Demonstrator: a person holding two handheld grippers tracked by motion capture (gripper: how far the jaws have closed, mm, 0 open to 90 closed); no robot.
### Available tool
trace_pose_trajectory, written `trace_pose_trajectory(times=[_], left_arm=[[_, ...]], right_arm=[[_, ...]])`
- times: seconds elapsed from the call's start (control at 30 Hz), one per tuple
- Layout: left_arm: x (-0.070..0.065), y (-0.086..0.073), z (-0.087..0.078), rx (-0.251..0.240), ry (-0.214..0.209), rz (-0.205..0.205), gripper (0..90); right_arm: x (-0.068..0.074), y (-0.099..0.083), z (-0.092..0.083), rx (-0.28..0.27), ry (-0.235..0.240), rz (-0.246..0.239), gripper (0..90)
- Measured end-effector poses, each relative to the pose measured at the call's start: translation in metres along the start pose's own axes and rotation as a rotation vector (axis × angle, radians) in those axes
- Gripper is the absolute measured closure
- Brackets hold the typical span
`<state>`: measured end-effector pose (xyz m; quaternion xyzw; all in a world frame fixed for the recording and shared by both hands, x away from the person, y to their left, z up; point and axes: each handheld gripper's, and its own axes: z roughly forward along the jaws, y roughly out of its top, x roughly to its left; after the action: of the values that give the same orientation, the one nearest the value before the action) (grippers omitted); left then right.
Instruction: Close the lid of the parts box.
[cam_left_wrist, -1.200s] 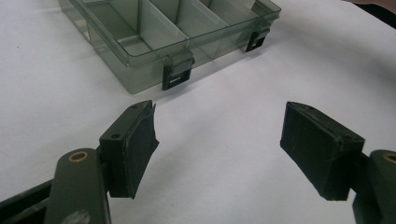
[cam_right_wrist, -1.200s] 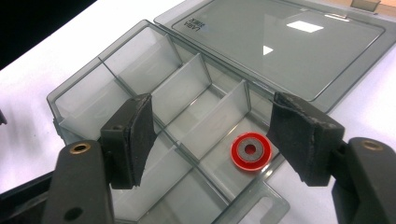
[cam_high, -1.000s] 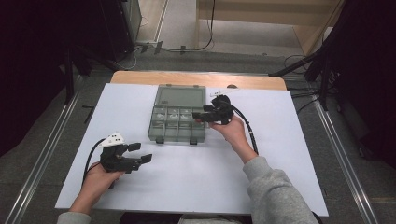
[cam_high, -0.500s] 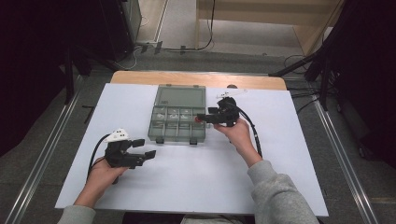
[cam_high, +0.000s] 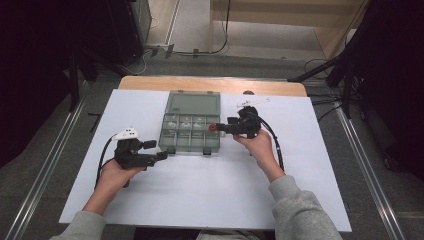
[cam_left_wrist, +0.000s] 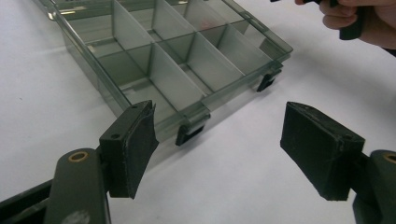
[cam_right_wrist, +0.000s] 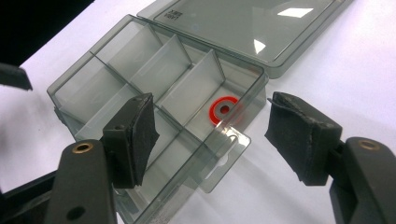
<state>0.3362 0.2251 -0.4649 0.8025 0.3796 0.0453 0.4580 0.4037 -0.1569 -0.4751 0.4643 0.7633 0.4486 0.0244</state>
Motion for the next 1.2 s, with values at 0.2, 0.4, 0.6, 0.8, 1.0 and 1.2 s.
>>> trace_pose_trajectory(times=[0.2,0.4,0.6,0.8,1.0,1.2], left_arm=[[0.013,0.013,0.008,0.000,0.029,-0.026,26.0],[0.021,0.023,0.014,0.005,0.041,-0.039,26.1],[0.025,0.033,0.018,0.005,0.048,-0.043,26.1],[0.027,0.043,0.022,0.004,0.046,-0.053,26.1],[0.027,0.054,0.025,0.013,0.027,-0.030,26.1],[0.032,0.061,0.033,0.034,0.049,-0.003,26.1]], right_arm=[[0.000,0.001,0.000,-0.007,0.003,0.004,33.4],[-0.003,0.004,0.000,-0.016,0.004,0.007,33.7],[-0.007,0.008,-0.001,-0.028,0.001,0.033,33.4],[-0.008,0.013,0.001,-0.026,-0.010,0.039,33.4],[-0.008,0.017,0.003,-0.032,-0.008,0.052,34.0],[-0.008,0.021,0.006,-0.025,-0.008,0.060,33.9]])
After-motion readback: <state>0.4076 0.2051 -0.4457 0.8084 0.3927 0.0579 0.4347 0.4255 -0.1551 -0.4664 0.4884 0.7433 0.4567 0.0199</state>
